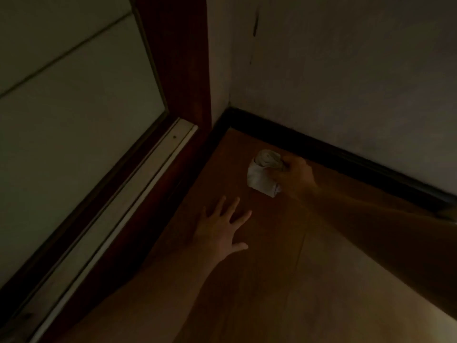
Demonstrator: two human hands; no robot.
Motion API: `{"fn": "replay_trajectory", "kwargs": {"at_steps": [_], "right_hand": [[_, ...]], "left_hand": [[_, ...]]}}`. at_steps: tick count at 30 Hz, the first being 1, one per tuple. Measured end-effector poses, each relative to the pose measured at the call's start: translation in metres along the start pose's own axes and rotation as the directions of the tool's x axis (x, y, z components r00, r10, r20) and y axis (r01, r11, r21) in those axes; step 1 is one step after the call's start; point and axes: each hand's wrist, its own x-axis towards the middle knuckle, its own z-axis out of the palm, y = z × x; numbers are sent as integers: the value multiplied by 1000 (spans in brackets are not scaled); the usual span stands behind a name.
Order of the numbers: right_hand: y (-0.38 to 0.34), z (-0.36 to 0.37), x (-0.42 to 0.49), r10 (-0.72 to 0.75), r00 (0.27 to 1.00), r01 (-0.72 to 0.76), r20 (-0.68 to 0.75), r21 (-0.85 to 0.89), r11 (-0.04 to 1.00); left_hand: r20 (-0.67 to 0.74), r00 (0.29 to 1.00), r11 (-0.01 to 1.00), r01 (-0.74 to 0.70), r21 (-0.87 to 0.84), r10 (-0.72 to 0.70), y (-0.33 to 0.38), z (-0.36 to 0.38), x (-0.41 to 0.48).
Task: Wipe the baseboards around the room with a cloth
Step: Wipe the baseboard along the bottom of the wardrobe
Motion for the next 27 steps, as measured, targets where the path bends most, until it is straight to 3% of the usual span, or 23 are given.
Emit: {"fn": "replay_trajectory", "kwargs": {"at_steps": [4, 7, 12, 18, 23, 27], "right_hand": [[-24, -27, 14, -100, 993, 107, 64, -112, 988], [-26, -27, 27, -159, 985, 164, 61, -83, 983], [-4, 23, 38, -253, 962, 260, 102, -60, 964], [-8, 99, 47, -345, 933, 355, 106, -94, 930], [-26, 129, 35, -439, 893, 445, 104, -43, 895], [-20, 139, 17, -525, 817, 545, 237, -19, 839]], "left_hand": [[-9, 999, 999, -38, 26, 39, -6, -4, -2], [-17, 998, 996, -60, 68, 62, -10, 4, 1], [-66, 996, 998, -49, 38, 52, -8, 8, 4], [-208, 973, 992, 85, -97, -104, -4, 30, -8], [-334, 898, 956, 240, -171, -285, 3, 50, -25], [-363, 859, 928, 292, -231, -361, 13, 62, -31]]}}
